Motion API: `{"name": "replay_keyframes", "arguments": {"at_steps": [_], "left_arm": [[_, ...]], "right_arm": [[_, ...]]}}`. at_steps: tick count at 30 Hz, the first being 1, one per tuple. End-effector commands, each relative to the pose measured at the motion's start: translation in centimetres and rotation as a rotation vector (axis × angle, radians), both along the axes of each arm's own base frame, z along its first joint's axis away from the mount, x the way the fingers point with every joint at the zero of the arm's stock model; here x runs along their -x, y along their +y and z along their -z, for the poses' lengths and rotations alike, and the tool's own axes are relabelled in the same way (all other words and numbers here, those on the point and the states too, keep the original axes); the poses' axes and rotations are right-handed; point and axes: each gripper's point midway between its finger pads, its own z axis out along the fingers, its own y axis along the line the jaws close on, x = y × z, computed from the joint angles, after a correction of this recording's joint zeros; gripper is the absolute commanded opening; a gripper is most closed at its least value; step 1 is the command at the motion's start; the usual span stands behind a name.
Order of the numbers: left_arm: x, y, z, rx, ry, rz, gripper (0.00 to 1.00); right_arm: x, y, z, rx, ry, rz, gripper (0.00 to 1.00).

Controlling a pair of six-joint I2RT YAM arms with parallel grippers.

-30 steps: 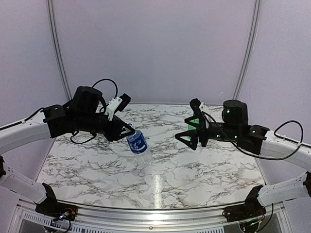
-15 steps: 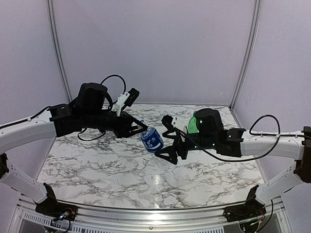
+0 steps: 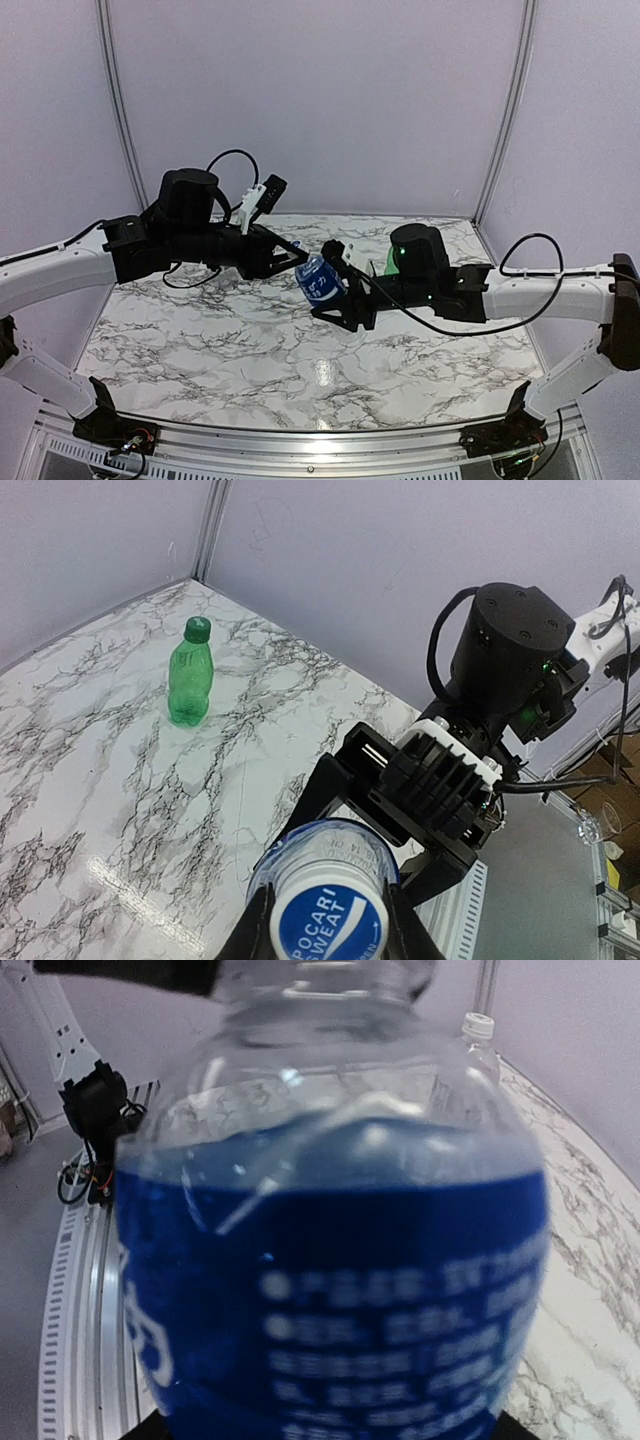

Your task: Unscrew the bottle caps

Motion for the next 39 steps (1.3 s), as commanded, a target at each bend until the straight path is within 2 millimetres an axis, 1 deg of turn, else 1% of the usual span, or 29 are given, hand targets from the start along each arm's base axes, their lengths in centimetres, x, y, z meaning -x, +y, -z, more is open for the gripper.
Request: {"name": "replay_keyframes", "arguments": {"at_steps": [1, 3, 6, 8, 9, 11, 14, 19, 24, 28, 34, 37, 39], "left_arm": [[1.4, -0.3, -1.0, 0.050, -0.007, 0.060, 0.06], [1.6, -0.2, -1.1, 0.056, -0.017, 0.069, 0.25], [2.3, 0.1, -1.8, 0.085, -0.043, 0.095, 0.53], [2.8, 0.2, -3.1, 0.142, -0.085, 0.118, 0.68], [3.2, 0.3, -3.5, 0.164, -0.102, 0.131, 0.74], [3.9, 0.5, -4.3, 0.209, -0.135, 0.161, 0.82], [4.6, 0.8, -5.3, 0.243, -0.176, 0.192, 0.87], [5.0, 0.6, -6.3, 0.259, -0.222, 0.226, 0.87], [5.5, 0.0, -6.7, 0.274, -0.236, 0.285, 0.80], [5.9, -0.4, -7.1, 0.302, -0.238, 0.315, 0.70], [5.9, -0.8, -6.7, 0.307, -0.219, 0.334, 0.56], [5.9, -0.8, -6.6, 0.306, -0.213, 0.333, 0.46], [5.8, -0.9, -6.5, 0.306, -0.210, 0.332, 0.35]], "right_arm": [[-0.2, 0.8, -3.0, -0.085, -0.060, -0.016, 0.52], [0.4, 1.0, -2.8, -0.088, -0.045, -0.051, 0.47], [1.9, 1.1, -2.6, -0.102, -0.009, -0.124, 0.41], [2.9, 1.0, -2.7, -0.122, 0.015, -0.169, 0.39], [3.4, 1.0, -2.8, -0.134, 0.027, -0.192, 0.38], [4.5, 0.9, -2.8, -0.153, 0.056, -0.239, 0.38], [5.8, 0.8, -3.0, -0.174, 0.094, -0.303, 0.37], [7.0, 0.7, -3.2, -0.200, 0.126, -0.370, 0.36], [8.0, 0.8, -3.8, -0.237, 0.162, -0.427, 0.35], [8.2, 0.9, -3.9, -0.246, 0.173, -0.446, 0.35], [8.1, 1.0, -4.0, -0.250, 0.177, -0.446, 0.34], [8.0, 1.1, -3.8, -0.246, 0.179, -0.439, 0.33], [7.9, 1.1, -3.7, -0.244, 0.180, -0.431, 0.33]]}}
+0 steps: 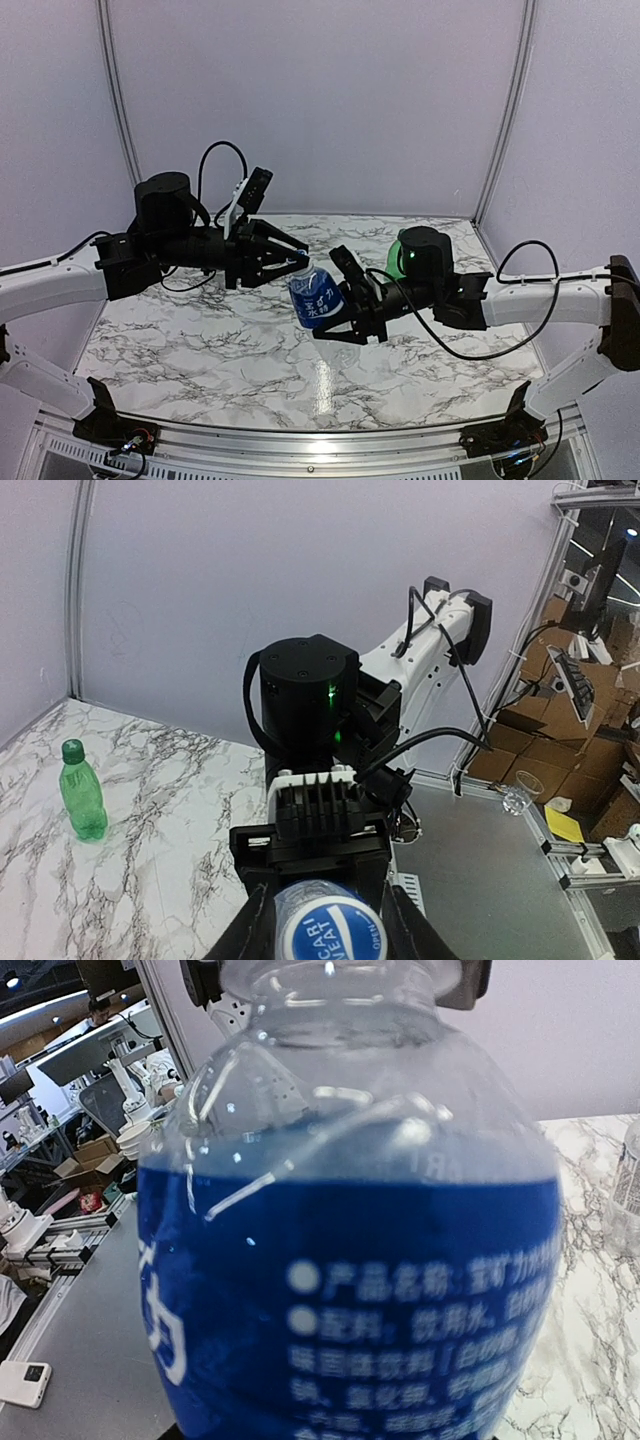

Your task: Unscrew the bottle caps

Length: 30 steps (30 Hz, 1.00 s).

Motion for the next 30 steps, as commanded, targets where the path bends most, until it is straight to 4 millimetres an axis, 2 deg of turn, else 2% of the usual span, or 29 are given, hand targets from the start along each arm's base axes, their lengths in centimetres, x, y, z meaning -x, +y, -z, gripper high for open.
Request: {"name": "replay_keyframes", "arguments": {"at_steps": [1, 4, 5, 9, 17, 21, 23, 26, 29, 30], "left_arm": [[0.3, -0.3, -1.7, 0.050, -0.031, 0.027, 0.29], [-0.1, -0.4, -1.5, 0.046, -0.017, 0.004, 0.03], [-0.5, -0.4, -1.4, 0.044, -0.008, -0.018, 0.00], [-2.4, 0.1, -0.9, 0.039, 0.044, -0.144, 0.00], [-5.7, 0.5, 0.7, 0.032, 0.209, -0.415, 0.00], [-7.9, 0.2, 2.5, -0.052, 0.278, -0.671, 0.00], [-8.2, 0.1, 2.7, -0.052, 0.298, -0.754, 0.00], [-8.5, -0.2, 2.9, -0.044, 0.313, -0.793, 0.00], [-8.5, -0.2, 2.8, -0.036, 0.305, -0.790, 0.01], [-8.4, -0.3, 2.7, -0.035, 0.296, -0.776, 0.06]], "right_arm": [[-0.2, 0.3, -0.4, -0.022, -0.008, 0.002, 0.32], [-1.0, 0.5, -0.3, -0.008, -0.013, 0.047, 0.31], [-1.4, 0.5, -0.2, 0.000, -0.016, 0.070, 0.30], [-3.3, 0.4, -0.2, 0.026, -0.047, 0.189, 0.29], [-9.3, -0.6, -0.4, 0.109, -0.152, 0.520, 0.26], [-11.8, -1.1, 0.4, 0.156, -0.168, 0.655, 0.25], [-13.0, -1.6, 1.1, 0.184, -0.173, 0.726, 0.25], [-13.6, -1.8, 1.7, 0.202, -0.177, 0.759, 0.25], [-13.2, -1.7, 1.8, 0.195, -0.174, 0.737, 0.25], [-12.9, -1.6, 1.9, 0.193, -0.174, 0.720, 0.25]]}}
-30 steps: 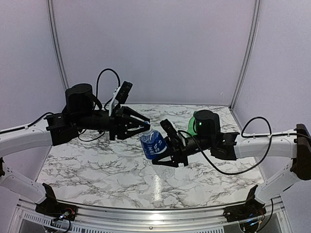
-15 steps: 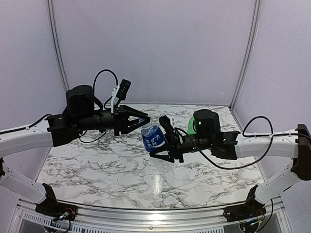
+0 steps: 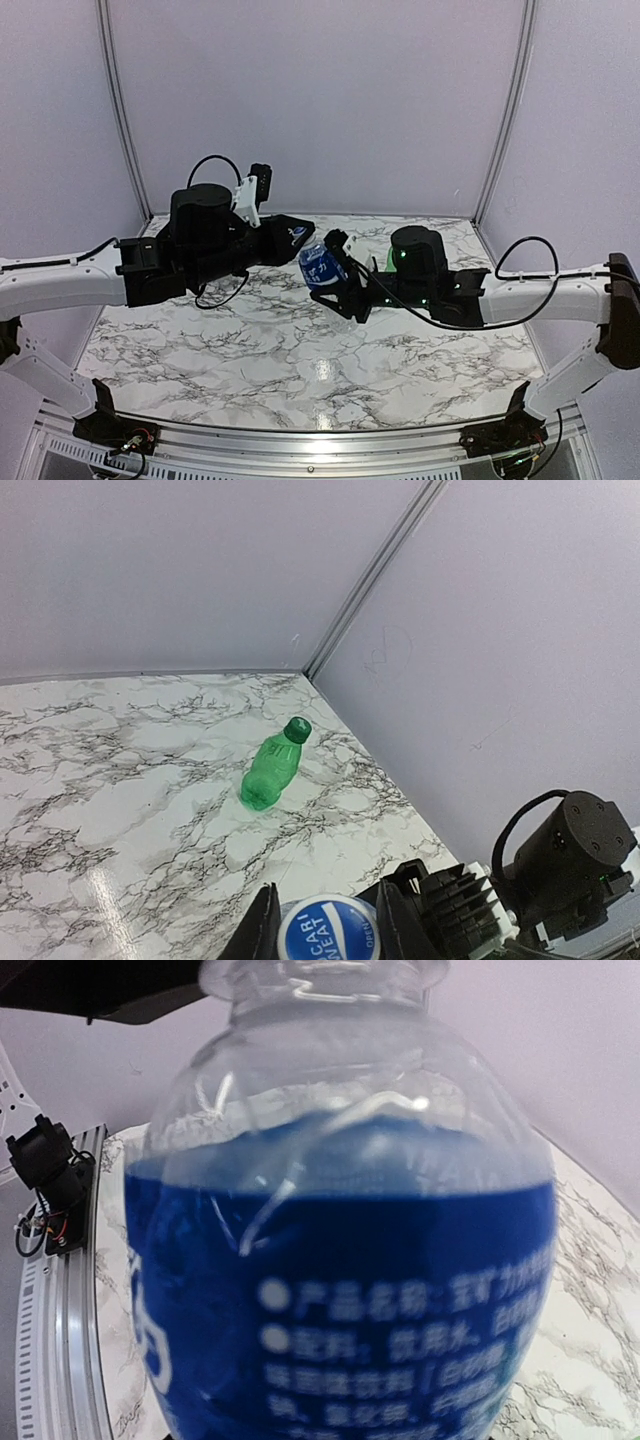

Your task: Unscrew the bottle caps

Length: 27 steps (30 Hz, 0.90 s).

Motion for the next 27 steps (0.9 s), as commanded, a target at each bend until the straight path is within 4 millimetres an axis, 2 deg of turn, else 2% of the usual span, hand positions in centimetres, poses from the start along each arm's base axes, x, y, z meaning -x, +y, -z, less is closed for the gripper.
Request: {"name": "replay_keyframes", "arguments": {"at_steps": [1, 2, 5, 8, 11, 14, 17, 22, 27], "left_arm": [[1.0, -0.4, -0.1, -0.015, -0.005, 0.016, 0.14], [1.4, -0.6, -0.4, -0.008, -0.024, 0.048, 0.25], [2.5, -0.7, -1.5, -0.015, -0.094, 0.156, 0.52], [3.7, -0.3, -2.5, -0.023, -0.158, 0.261, 0.68], [4.9, 0.5, -3.5, -0.023, -0.226, 0.356, 0.80], [6.3, 1.3, -4.6, -0.011, -0.293, 0.454, 0.84], [8.2, 1.4, -5.0, -0.001, -0.345, 0.582, 0.85], [9.9, 1.1, -5.5, 0.009, -0.399, 0.702, 0.81], [11.0, 0.2, -5.6, 0.027, -0.407, 0.803, 0.73]], "right_arm": [[-2.1, -0.5, -0.6, 0.002, -0.011, 0.105, 0.26], [-1.7, -0.4, -0.7, -0.004, -0.009, 0.078, 0.26], [0.0, 0.0, -1.1, -0.004, -0.021, -0.027, 0.28], [1.9, 0.3, -1.5, -0.019, -0.012, -0.146, 0.29], [3.9, 0.3, -2.2, -0.047, -0.001, -0.265, 0.31], [5.9, 0.3, -3.0, -0.085, 0.021, -0.384, 0.32], [7.9, 0.3, -3.5, -0.119, 0.046, -0.507, 0.33], [10.1, 0.4, -4.0, -0.160, 0.101, -0.652, 0.36], [11.0, 0.4, -4.4, -0.188, 0.126, -0.722, 0.36]]}}
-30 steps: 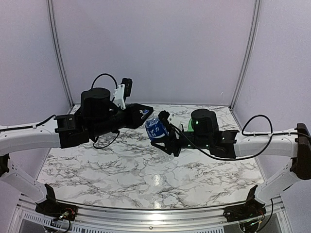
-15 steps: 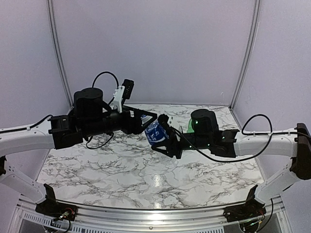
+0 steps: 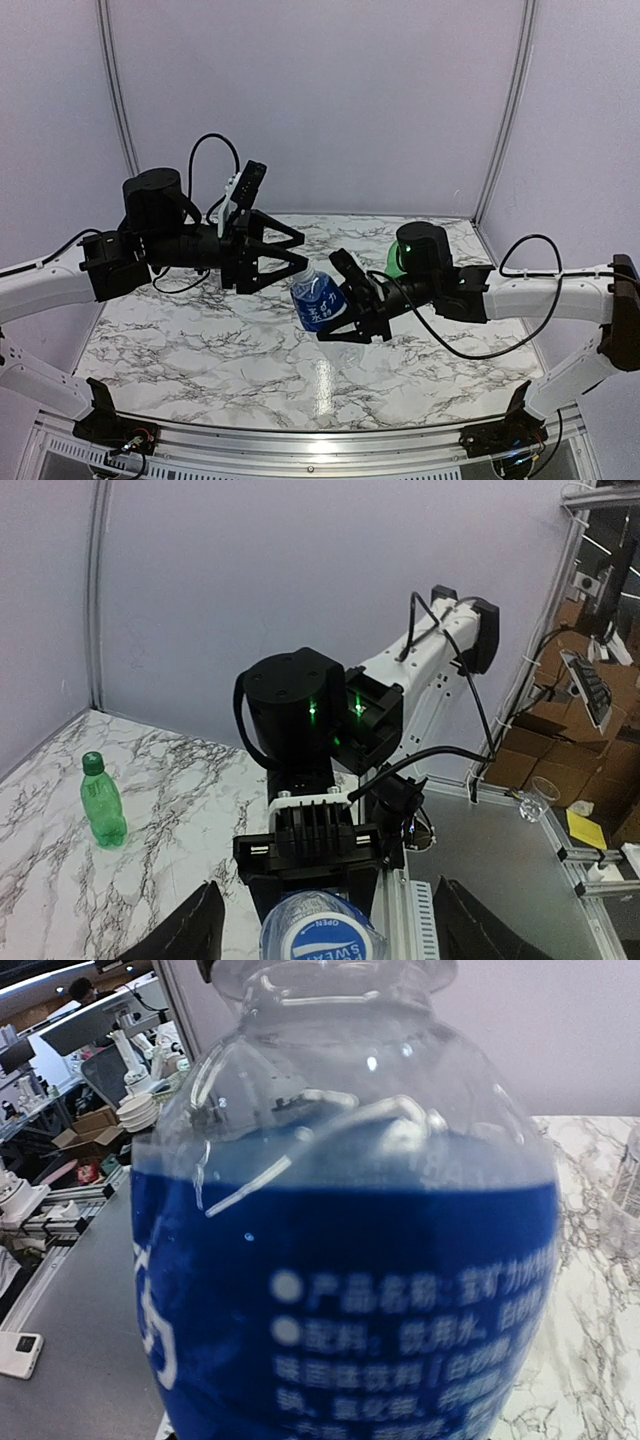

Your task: Unscrew the bottle caps

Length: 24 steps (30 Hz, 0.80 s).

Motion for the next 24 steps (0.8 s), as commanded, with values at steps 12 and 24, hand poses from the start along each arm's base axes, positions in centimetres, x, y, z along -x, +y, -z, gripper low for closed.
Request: {"name": "replay_keyframes", "arguments": {"at_steps": [12, 24], "left_arm": [[2.4, -1.3, -0.8, 0.055, -0.053, 0.211, 0.56], [1.7, -1.4, 0.5, 0.039, -0.032, 0.169, 0.39]], "right_arm": [[1.5, 0.2, -2.4, -0.084, 0.037, -0.140, 0.36], [0.8, 0.4, -2.0, -0.079, 0.041, -0.114, 0.35]]}}
